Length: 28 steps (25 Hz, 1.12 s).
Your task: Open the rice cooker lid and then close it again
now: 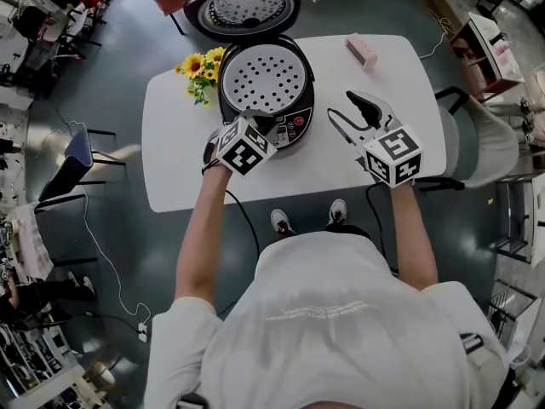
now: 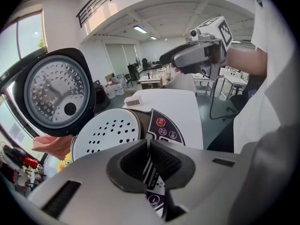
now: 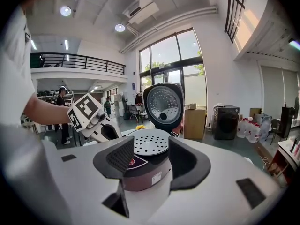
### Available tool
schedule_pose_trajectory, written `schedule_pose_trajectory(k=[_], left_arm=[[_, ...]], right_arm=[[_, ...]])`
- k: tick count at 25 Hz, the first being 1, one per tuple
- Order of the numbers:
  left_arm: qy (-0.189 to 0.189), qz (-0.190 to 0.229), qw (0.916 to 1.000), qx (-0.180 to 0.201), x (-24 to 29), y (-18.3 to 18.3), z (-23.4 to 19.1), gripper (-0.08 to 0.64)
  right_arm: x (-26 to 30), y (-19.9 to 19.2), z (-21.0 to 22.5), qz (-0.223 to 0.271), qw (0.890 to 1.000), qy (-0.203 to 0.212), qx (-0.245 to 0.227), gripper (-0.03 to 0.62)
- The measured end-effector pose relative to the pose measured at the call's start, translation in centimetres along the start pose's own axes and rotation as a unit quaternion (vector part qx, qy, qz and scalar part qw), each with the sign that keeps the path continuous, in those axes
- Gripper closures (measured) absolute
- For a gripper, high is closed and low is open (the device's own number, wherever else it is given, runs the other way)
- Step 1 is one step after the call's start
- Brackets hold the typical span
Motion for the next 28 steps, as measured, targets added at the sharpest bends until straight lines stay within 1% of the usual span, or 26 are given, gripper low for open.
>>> schedule_pose_trajectory(k=[1,3,5,8,10,11,14,18,20,22,23,24,26,28], left_arm=[[0.005,0.007,1.0,-0.001,-0.1,0.0,0.0,0.525],[0.017,0.035,0.9992,-0.01,-0.2,-0.4,0.0,0.522],[0.025,0.069,0.9967,-0.035,-0.4,-1.0,-0.1,0.522],[0.045,0.11,0.9907,-0.067,-0.9,-1.5,-0.2,0.522],[0.065,0.146,0.9834,-0.086,-1.7,-1.1,-0.6,0.522],[0.078,0.167,0.978,-0.098,-2.3,-0.9,-0.9,0.522],[0.118,0.223,0.9582,-0.136,-4.6,-0.4,-2.5,0.522],[0.173,0.268,0.9329,-0.167,-8.4,-0.2,-4.5,0.522],[0.2,0.289,0.9187,-0.18,-10.4,-0.4,-5.3,0.514],[0.227,0.305,0.9054,-0.189,-12.2,-0.5,-5.9,0.447],[0.241,0.31,0.8998,-0.191,-13.1,-0.7,-6.2,0.428],[0.255,0.313,0.895,-0.189,-13.9,-0.8,-6.3,0.428],[0.278,0.319,0.8873,-0.183,-15.5,-0.9,-6.5,0.416],[0.292,0.327,0.88,-0.183,-17.0,-1.1,-6.5,0.417]], right_arm=[[0.0,0.1,0.1,0.001,1.0,0.0,-0.002,0.368],[0.0,0.6,0.3,0.006,1.0,-0.001,-0.007,0.368],[-0.1,1.3,0.5,0.012,1.0,-0.001,-0.013,0.368],[0.0,2.4,0.9,0.022,1.0,-0.001,-0.022,0.368],[0.1,3.1,1.1,0.028,0.999,0.0,-0.027,0.368],[0.2,3.4,1.2,0.031,0.999,0.0,-0.03,0.368],[0.5,4.4,1.3,0.039,0.998,0.002,-0.042,0.368],[0.7,5.9,1.0,0.05,0.997,0.006,-0.059,0.368],[0.8,6.7,0.9,0.055,0.996,0.007,-0.068,0.368],[1.0,7.5,0.8,0.061,0.995,0.009,-0.077,0.368],[1.0,7.9,0.8,0.064,0.995,0.009,-0.08,0.368],[1.1,8.3,0.7,0.067,0.994,0.009,-0.083,0.368],[1.1,9.1,0.5,0.073,0.993,0.009,-0.087,0.368],[1.1,9.7,0.2,0.079,0.993,0.009,-0.091,0.368]])
Point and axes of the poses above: the fingertips, and each gripper's own axes: x forward along the fingers, z to its right, y out of its top, the point moved 8 cm from there along -x, backward along the fingers, and after that the axes turned 6 degrees about z, right-handed, at the moved point
